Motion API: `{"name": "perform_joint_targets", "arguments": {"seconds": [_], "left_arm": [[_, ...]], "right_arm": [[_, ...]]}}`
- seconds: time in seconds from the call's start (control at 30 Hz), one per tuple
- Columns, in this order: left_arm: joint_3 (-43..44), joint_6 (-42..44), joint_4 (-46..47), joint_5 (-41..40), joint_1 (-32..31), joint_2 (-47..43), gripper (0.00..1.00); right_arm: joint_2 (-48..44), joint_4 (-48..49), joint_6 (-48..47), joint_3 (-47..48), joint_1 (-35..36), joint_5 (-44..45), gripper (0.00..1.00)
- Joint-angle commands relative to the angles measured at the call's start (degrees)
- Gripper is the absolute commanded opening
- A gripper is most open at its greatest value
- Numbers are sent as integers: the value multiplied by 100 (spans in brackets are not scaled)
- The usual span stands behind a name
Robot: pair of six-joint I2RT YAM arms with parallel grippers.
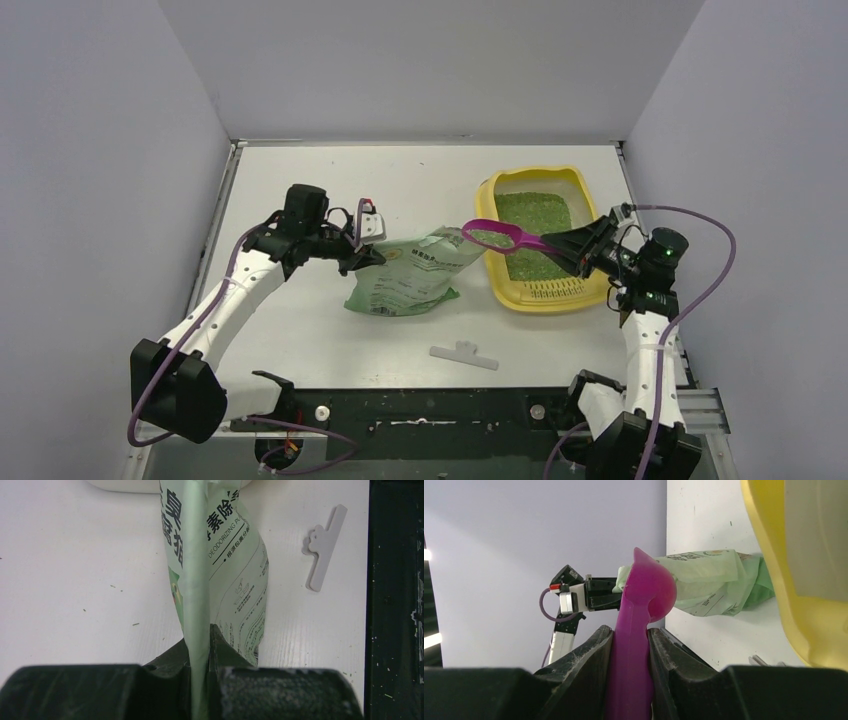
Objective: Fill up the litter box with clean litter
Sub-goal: Pour the cat litter into the litter box.
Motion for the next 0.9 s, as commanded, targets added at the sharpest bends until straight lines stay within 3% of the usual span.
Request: {"name": "perform_joint_targets", "arguments": {"seconds": [0.0,0.27,0.4,0.53,0.87], "left_arm": [[110,-79,560,203,-3,-164,0],[-55,-138,495,-130,-266,-273,0],[-97,-122,411,-204,-359,-351,0],[-103,-99,351,-336,-427,-431,0],[-131,4,229,-630,-621,-544,0]], "right_arm": [[-90,-118,-186,403,-329,-99,0],[310,-51,-185,706,-1005,277,0],[651,-541,-621,934,-1241,791,0],[1026,-1229,-1321,1279,-1259,1468,0],[1757,-1807,-1908,1887,-934,3265,0]]}}
